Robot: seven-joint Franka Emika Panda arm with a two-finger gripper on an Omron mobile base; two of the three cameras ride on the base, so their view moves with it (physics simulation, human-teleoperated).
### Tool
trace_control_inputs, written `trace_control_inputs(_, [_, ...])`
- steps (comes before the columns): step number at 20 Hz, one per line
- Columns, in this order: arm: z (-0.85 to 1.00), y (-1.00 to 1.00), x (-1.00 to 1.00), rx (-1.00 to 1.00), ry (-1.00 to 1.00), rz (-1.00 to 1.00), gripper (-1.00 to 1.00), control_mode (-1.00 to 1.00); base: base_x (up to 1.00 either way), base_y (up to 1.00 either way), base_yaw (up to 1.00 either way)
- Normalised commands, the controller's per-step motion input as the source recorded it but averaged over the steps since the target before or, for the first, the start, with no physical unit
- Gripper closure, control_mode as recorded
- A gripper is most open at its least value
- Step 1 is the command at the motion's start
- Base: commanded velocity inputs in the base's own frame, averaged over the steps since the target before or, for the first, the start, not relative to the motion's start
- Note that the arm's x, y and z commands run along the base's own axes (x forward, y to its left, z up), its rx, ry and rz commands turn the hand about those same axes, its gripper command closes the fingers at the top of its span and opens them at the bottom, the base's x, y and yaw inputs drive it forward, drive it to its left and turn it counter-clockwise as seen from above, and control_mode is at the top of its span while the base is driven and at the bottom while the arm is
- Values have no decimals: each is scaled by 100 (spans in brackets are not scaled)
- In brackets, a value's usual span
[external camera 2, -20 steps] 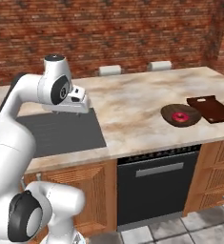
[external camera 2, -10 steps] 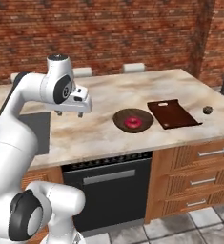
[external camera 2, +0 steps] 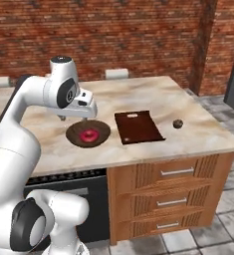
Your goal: Place the bowl with donut and the cupcake onto the tray.
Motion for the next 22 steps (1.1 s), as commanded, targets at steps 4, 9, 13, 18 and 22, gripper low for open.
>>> trace_control_inputs(4, [0, 0, 0, 0, 0, 0, -100, 100, 23, -100, 24])
trace_control_inputs(9, [0, 0, 0, 0, 0, 0, -100, 100, 24, -97, 26])
trace_control_inputs(13, [0, 0, 0, 0, 0, 0, -100, 100, 29, -68, 26])
trace_control_inputs(18, [0, 0, 0, 0, 0, 0, -100, 100, 41, -28, 21])
trace_control_inputs(22, [0, 0, 0, 0, 0, 0, -100, 100, 38, -7, 25])
